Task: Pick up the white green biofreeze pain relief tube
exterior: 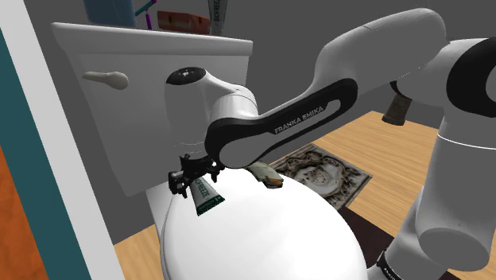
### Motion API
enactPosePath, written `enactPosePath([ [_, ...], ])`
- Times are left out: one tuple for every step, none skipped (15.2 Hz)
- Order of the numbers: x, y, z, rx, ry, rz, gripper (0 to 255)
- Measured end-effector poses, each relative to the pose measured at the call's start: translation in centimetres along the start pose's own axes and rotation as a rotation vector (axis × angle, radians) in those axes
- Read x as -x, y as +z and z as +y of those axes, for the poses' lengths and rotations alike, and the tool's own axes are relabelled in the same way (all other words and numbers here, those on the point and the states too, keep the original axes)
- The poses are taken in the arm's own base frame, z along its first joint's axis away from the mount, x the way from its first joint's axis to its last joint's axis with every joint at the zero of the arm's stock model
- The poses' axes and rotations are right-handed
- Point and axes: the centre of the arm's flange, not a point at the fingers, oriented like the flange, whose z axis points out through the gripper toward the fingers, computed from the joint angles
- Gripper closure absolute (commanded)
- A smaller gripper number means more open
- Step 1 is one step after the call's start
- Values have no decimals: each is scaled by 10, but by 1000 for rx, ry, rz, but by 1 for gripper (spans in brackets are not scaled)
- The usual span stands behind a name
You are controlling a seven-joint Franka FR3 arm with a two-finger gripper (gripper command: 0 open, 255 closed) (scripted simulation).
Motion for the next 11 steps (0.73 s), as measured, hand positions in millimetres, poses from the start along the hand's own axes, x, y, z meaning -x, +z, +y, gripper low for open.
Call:
enactPosePath([
  [1,3,-1,0,0,0,0],
  [1,4,-1,0,0,0,255],
  [0,5,-1,0,0,1,255],
  [0,5,-1,-1,0,1,255],
  [0,5,-1,-1,0,2,255],
  [0,5,-1,-1,0,2,255],
  [0,5,-1,-1,0,2,255],
  [0,5,-1,-1,0,2,255],
  [0,5,-1,-2,0,2,255],
  [0,5,-1,-2,0,2,255],
  [0,5,-1,-1,1,2,255],
])
